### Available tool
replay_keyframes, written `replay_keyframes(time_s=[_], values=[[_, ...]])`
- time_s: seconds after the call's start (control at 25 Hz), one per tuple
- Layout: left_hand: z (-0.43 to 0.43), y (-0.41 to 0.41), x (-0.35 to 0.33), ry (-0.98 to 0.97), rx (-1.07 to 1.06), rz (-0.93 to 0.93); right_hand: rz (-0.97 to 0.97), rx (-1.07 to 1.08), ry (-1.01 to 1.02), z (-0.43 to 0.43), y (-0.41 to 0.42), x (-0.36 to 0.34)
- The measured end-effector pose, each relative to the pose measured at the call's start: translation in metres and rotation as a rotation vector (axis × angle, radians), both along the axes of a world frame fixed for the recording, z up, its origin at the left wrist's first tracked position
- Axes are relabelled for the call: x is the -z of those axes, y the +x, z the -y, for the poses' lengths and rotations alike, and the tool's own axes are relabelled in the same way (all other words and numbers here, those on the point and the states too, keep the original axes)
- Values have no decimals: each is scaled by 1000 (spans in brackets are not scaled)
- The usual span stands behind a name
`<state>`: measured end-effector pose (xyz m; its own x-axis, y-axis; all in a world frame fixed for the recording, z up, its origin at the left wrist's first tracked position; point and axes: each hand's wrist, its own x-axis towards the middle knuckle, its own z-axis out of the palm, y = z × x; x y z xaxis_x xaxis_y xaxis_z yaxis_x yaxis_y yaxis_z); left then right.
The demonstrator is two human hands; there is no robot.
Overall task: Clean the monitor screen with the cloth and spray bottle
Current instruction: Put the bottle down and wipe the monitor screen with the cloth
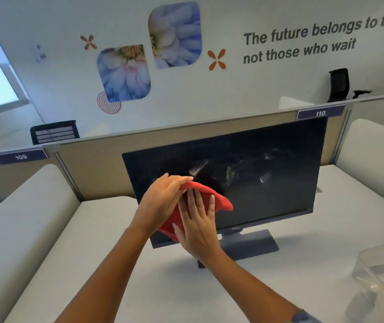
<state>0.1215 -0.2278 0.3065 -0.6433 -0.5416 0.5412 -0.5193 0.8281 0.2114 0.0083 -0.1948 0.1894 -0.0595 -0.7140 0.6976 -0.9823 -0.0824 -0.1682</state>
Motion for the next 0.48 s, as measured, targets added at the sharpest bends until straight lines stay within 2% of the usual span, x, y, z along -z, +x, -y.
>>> replay_keyframes(time_s=[0.08,0.16,0.36,0.48], values=[[20,4,-18,-227,-27,19,6,55,25,24,1,-9],[36,10,-27,-330,-72,43,14,104,45,36,-1,-8],[67,17,-35,-366,-222,143,-44,152,-34,51,-7,8],[75,16,-33,-339,-296,113,-25,166,-103,60,-6,13]])
